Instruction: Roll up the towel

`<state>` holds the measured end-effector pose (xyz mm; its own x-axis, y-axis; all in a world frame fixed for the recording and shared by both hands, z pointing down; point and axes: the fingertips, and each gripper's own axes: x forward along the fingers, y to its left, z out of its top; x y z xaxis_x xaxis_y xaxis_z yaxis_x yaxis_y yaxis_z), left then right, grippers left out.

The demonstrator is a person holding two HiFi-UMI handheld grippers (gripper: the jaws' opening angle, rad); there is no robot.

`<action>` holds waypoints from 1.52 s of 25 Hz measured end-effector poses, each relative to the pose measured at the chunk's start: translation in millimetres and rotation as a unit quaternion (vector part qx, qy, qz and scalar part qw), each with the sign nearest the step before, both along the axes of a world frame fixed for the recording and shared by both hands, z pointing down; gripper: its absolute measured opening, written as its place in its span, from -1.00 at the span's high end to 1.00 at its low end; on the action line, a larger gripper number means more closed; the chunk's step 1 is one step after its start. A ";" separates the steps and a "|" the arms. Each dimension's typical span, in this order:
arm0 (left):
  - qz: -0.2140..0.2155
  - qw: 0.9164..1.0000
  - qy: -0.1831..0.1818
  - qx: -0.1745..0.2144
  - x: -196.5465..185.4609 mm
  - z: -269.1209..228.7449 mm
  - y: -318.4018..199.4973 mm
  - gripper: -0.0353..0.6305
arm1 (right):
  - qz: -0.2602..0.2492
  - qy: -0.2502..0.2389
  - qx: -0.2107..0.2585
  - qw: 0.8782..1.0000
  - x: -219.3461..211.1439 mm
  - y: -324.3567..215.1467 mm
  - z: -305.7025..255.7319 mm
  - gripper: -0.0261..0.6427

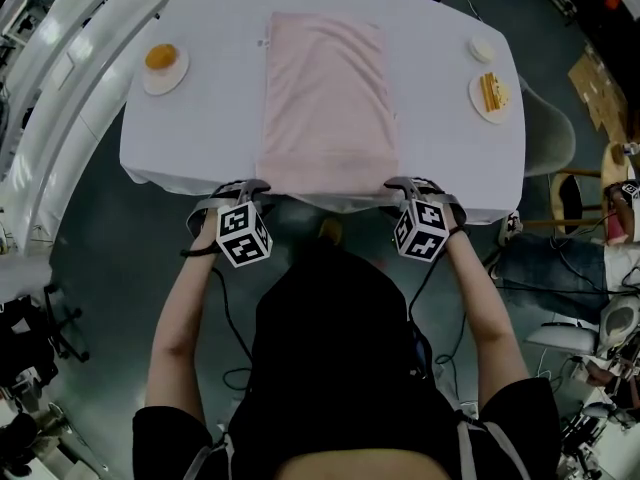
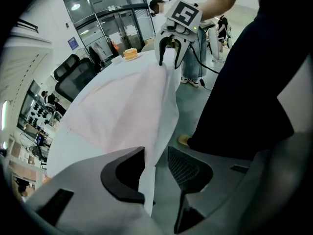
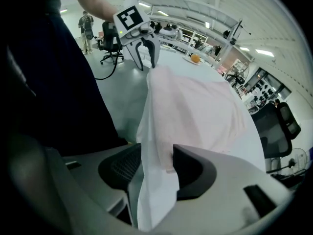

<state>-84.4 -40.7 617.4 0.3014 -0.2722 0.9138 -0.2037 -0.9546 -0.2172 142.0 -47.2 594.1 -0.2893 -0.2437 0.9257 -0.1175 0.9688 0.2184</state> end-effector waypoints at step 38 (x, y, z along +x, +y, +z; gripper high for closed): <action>-0.009 1.000 -0.015 -0.017 0.5 -15.1 -12.3 0.75 | -0.033 0.007 0.030 0.999 8.4 -6.1 -10.6 0.82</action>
<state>-83.8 -53.0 602.3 0.2686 -0.2458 0.9314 -0.2148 -0.9578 -0.1909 150.4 -53.3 583.5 -0.2934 -0.2796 0.9142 -0.0505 0.9595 0.2773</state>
